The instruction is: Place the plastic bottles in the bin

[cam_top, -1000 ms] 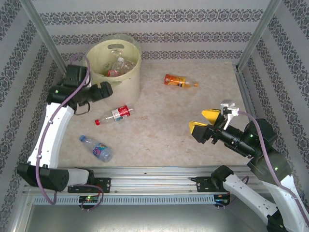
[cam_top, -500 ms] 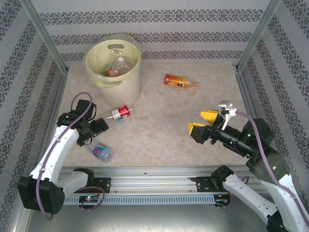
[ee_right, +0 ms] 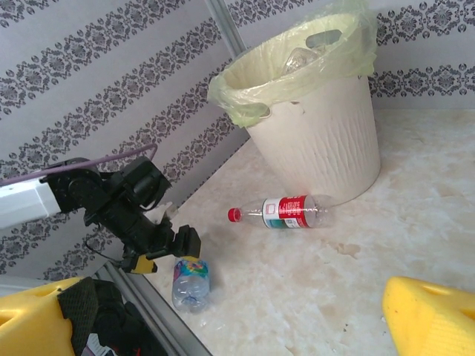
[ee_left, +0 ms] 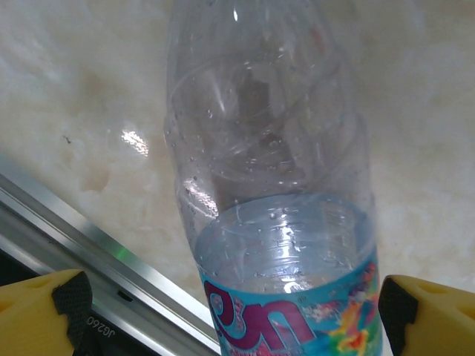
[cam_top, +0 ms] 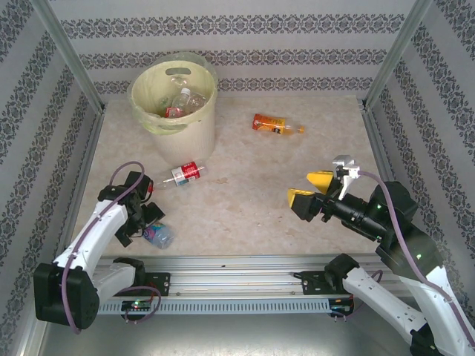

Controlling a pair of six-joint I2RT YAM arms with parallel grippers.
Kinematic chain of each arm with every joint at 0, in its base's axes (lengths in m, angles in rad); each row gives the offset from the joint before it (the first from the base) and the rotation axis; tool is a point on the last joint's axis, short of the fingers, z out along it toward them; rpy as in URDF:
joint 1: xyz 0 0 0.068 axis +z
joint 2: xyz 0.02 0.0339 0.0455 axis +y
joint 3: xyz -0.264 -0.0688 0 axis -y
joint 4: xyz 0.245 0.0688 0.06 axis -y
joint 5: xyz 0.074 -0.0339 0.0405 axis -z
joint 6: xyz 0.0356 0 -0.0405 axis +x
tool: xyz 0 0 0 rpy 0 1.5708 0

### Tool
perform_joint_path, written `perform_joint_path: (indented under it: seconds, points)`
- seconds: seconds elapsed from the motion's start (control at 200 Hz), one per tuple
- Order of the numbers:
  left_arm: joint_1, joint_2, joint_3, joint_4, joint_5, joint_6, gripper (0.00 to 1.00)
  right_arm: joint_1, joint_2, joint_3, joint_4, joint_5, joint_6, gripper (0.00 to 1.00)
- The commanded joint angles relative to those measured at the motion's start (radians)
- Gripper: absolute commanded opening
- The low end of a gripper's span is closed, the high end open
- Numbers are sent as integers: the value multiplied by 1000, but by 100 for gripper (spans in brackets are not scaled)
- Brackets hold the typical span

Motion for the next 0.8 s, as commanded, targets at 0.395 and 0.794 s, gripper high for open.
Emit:
perform_joint_path:
  seconds: [0.395, 0.794]
  points:
    - [0, 40, -117, 235, 133, -58, 88, 10, -6, -13, 4, 10, -7, 98]
    - [1, -21, -48, 211, 106, -2, 75, 10, 0, -11, 8, 9, -7, 98]
